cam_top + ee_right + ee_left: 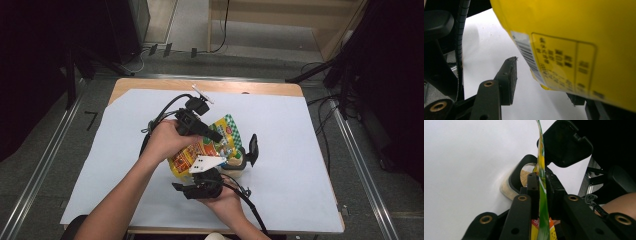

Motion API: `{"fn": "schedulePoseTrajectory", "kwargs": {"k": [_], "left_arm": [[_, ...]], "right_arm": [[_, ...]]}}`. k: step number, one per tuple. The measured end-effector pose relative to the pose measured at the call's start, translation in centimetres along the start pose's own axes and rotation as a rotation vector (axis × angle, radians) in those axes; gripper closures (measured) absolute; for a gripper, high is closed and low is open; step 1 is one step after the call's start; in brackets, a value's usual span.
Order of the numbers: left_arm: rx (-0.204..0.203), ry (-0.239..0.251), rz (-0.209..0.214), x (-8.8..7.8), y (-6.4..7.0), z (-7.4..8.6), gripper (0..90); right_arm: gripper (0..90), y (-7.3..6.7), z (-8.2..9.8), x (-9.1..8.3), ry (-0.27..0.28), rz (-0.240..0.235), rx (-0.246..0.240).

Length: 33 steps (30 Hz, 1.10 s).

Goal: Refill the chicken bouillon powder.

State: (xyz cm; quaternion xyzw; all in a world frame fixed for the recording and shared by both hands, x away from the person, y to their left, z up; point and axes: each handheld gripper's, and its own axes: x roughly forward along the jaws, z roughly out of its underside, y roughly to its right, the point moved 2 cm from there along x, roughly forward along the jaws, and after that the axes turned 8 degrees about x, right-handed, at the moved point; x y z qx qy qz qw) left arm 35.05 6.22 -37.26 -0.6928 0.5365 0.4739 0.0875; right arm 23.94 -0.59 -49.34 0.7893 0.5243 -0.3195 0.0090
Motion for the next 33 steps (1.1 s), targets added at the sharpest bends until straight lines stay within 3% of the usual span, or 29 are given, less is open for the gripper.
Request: {"fn": "schedulePoseTrajectory", "kwargs": {"k": [4, 7, 14, 24, 33], "left_arm": [[-0.005, 0.005, 0.009, -0.4, 0.0, 0.1, 86.4], [0.022, 0.024, -0.013, -0.7, 0.1, 0.1, 90.0], [0.044, 0.025, 0.008, -1.6, 0.6, 0.3, 90.0], [0.030, 0.038, 0.022, -3.1, 0.2, 1.4, 90.0], [0.018, 0.075, 0.072, -4.3, -0.2, 2.2, 90.0]], "right_arm": [[49.8, 0.0, 0.0, 0.0, 0.001, 0.004, 0.002], [49.4, 0.1, 0.0, 0.0, 0.004, 0.010, 0.004], [49.3, 0.3, -0.1, -0.2, 0.009, 0.025, 0.002], [48.5, 0.3, -0.3, -0.5, 0.021, 0.030, 0.001], [47.4, 0.4, -0.4, -0.6, 0.030, 0.042, -0.003]]}}
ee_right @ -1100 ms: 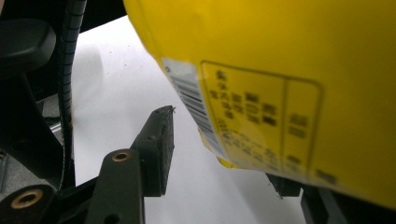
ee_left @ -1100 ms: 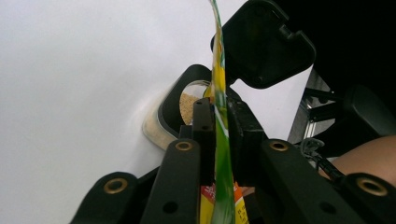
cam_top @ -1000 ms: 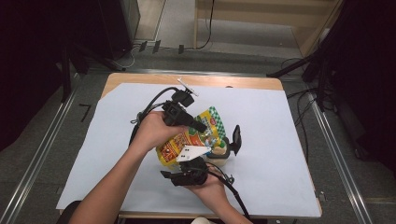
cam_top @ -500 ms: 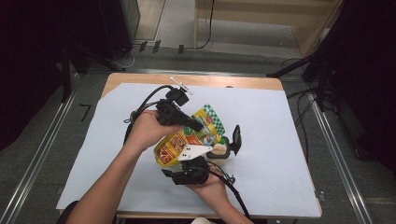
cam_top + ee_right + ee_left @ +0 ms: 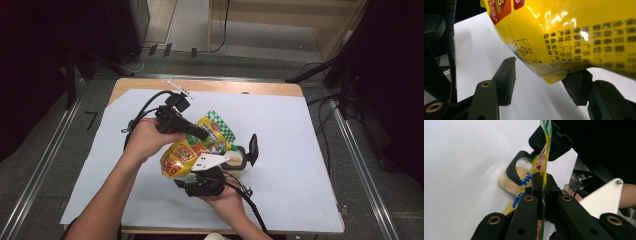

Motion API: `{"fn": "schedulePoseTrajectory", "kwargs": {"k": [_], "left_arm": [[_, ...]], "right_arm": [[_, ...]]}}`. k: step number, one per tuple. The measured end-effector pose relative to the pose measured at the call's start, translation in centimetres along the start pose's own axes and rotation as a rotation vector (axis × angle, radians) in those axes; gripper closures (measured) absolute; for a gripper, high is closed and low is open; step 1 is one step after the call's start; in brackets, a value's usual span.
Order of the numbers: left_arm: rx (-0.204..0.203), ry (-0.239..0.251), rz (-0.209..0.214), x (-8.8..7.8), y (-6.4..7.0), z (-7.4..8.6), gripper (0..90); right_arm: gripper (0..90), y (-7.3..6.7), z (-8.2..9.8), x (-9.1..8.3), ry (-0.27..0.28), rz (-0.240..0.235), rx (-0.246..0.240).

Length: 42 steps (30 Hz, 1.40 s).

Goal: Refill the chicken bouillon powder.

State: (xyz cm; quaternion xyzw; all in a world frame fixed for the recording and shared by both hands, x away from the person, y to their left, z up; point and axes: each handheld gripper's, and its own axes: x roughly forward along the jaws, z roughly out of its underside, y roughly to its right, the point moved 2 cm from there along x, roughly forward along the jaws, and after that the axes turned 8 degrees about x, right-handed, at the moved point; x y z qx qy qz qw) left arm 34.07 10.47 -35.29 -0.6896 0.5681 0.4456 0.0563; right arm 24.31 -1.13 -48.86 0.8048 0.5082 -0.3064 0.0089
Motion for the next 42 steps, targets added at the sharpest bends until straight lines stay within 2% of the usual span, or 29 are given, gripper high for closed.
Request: {"fn": "schedulePoseTrajectory", "kwargs": {"k": [7, 11, 15, 24, 31, 38, 42], "left_arm": [[0.008, 0.039, 0.046, -1.2, -0.4, 0.4, 90.0], [0.000, 0.071, 0.039, -2.1, -0.5, 0.6, 90.0], [-0.002, 0.082, 0.054, -2.4, -0.7, 0.8, 90.0], [0.000, 0.130, 0.043, -4.4, -0.9, 1.3, 90.0], [-0.017, 0.159, 0.055, -5.1, -1.5, 1.7, 90.0], [-0.026, 0.194, 0.050, -5.9, -2.0, 2.0, 90.0], [-0.036, 0.216, 0.022, -6.3, -2.5, 2.3, 90.0]], "right_arm": [[45.4, 0.3, -0.1, -0.3, 0.022, 0.017, 0.005], [44.7, 0.5, -0.2, -0.5, 0.033, 0.027, 0.016], [43.8, 0.7, -0.2, -0.6, 0.036, 0.042, 0.015], [42.3, 0.9, -0.4, -1.0, 0.064, 0.046, 0.026], [42.1, 0.9, -0.4, -1.1, 0.073, 0.055, 0.024], [42.5, 1.1, -0.5, -1.3, 0.082, 0.051, 0.031], [42.5, 1.2, -0.5, -1.3, 0.083, 0.052, 0.035]]}}
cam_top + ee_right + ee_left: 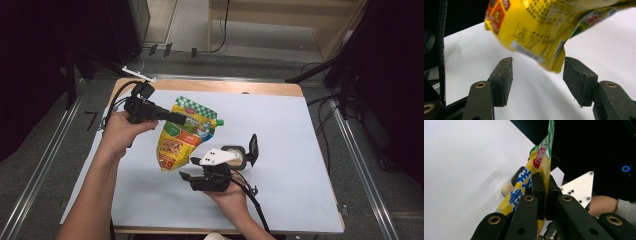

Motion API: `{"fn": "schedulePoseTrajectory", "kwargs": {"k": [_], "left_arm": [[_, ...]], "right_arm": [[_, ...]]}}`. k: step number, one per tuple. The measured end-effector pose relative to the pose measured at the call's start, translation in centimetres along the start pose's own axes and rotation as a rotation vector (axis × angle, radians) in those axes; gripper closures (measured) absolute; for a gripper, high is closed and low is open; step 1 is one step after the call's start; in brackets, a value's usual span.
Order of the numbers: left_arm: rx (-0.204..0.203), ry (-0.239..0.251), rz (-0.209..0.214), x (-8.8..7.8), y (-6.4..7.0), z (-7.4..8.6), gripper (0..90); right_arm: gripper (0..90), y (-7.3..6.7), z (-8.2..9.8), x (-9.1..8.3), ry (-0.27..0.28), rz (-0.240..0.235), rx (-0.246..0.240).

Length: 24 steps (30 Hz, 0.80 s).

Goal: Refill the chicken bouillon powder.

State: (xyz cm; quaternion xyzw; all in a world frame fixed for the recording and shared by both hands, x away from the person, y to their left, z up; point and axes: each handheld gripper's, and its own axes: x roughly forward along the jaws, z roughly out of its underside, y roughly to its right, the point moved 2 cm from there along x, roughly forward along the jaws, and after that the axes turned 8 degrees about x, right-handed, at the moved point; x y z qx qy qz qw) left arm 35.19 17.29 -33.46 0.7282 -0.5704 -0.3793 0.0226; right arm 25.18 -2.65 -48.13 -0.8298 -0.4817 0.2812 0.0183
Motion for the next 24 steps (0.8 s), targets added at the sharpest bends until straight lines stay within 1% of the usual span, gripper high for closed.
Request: {"fn": "schedulePoseTrajectory", "kwargs": {"k": [7, 9, 15, 17, 20, 22, 24], "left_arm": [[-0.024, 0.020, -0.043, -0.6, -1.2, 0.4, 90.0], [-0.030, 0.022, -0.049, -0.7, -1.6, 0.5, 90.0], [-0.045, 0.014, -0.074, -0.4, -2.4, 0.7, 90.0], [-0.049, 0.020, -0.078, -0.4, -2.8, 0.8, 90.0], [-0.056, 0.031, -0.102, -0.3, -3.3, 0.8, 90.0], [-0.054, 0.040, -0.123, -0.2, -3.6, 0.6, 90.0], [-0.043, 0.043, -0.146, 0.0, -4.0, 0.5, 90.0]], "right_arm": [[42.5, 0.0, 0.1, 0.1, -0.006, 0.003, -0.002], [42.5, 0.0, 0.1, 0.2, -0.009, -0.002, 0.001], [42.5, -0.1, 0.3, 0.2, -0.016, -0.005, -0.005], [42.5, -0.1, 0.3, 0.2, -0.018, -0.006, -0.003], [42.5, -0.3, 0.3, 0.2, -0.018, -0.011, -0.002], [42.5, -0.4, 0.4, 0.1, -0.019, -0.011, -0.004], [42.5, -0.4, 0.4, 0.2, -0.019, -0.012, -0.007]]}}
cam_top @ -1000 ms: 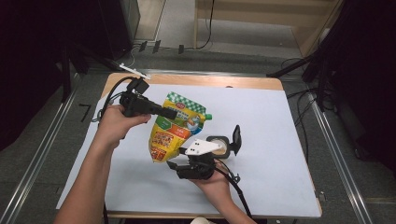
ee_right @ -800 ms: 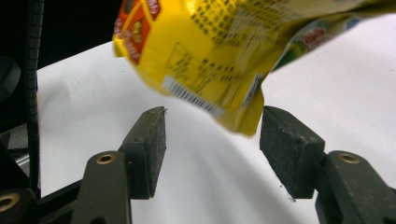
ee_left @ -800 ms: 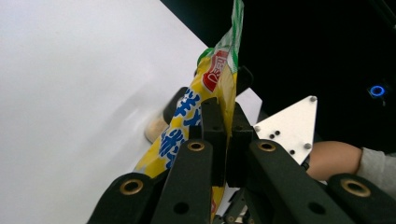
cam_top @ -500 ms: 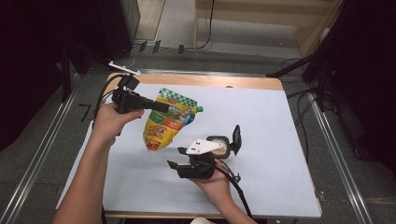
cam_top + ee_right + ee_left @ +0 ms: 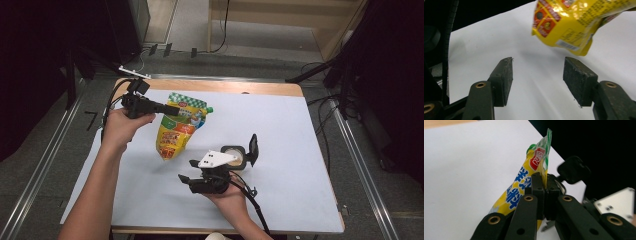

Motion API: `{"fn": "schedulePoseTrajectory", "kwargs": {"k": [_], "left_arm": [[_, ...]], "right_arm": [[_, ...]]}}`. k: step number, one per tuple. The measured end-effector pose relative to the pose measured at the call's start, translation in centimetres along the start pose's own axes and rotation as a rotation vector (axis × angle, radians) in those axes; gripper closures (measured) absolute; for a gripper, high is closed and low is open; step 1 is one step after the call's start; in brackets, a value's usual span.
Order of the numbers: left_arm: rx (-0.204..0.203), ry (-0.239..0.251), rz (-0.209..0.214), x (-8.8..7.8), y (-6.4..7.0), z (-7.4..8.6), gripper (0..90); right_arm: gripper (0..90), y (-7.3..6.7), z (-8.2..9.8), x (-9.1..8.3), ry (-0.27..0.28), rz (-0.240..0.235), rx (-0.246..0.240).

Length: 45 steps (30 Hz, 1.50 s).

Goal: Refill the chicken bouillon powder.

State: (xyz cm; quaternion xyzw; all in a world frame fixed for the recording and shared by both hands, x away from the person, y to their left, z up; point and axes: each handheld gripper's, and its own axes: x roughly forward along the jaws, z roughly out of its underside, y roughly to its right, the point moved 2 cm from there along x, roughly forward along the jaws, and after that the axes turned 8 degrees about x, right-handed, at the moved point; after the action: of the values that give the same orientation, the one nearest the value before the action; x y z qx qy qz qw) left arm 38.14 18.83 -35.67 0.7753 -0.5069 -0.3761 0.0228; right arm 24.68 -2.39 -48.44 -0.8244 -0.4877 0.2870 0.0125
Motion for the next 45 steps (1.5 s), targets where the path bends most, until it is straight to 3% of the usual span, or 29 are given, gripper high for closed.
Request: {"fn": "schedulePoseTrajectory", "kwargs": {"k": [4, 9, 13, 17, 25, 35, 45], "left_arm": [[0.018, 0.018, -0.038, 0.3, -0.4, -0.4, 90.0], [0.023, 0.043, -0.057, 0.4, -1.2, -0.7, 90.0], [0.019, 0.019, -0.083, 0.8, -1.8, -0.4, 90.0], [0.008, 0.027, -0.060, 0.6, -2.0, -0.1, 90.0], [0.032, -0.006, -0.098, 0.5, -1.8, 0.1, 84.8], [0.058, 0.027, -0.082, -0.3, -1.5, 0.1, 79.2], [0.056, 0.028, -0.077, -0.7, -1.2, 0.1, 75.6]], "right_arm": [[42.5, 0.0, 0.2, 0.0, -0.009, 0.005, 0.004], [42.5, 0.0, 0.3, 0.0, -0.011, 0.010, 0.006], [42.5, 0.1, 0.4, -0.1, -0.012, 0.013, 0.007], [42.5, 0.1, 0.3, -0.1, -0.011, 0.013, 0.007], [42.5, 0.0, 0.3, -0.1, -0.011, 0.013, 0.002], [42.6, -0.1, 0.4, 0.0, -0.018, 0.008, 0.001], [42.6, -0.1, 0.3, 0.1, -0.019, 0.005, -0.003]]}}
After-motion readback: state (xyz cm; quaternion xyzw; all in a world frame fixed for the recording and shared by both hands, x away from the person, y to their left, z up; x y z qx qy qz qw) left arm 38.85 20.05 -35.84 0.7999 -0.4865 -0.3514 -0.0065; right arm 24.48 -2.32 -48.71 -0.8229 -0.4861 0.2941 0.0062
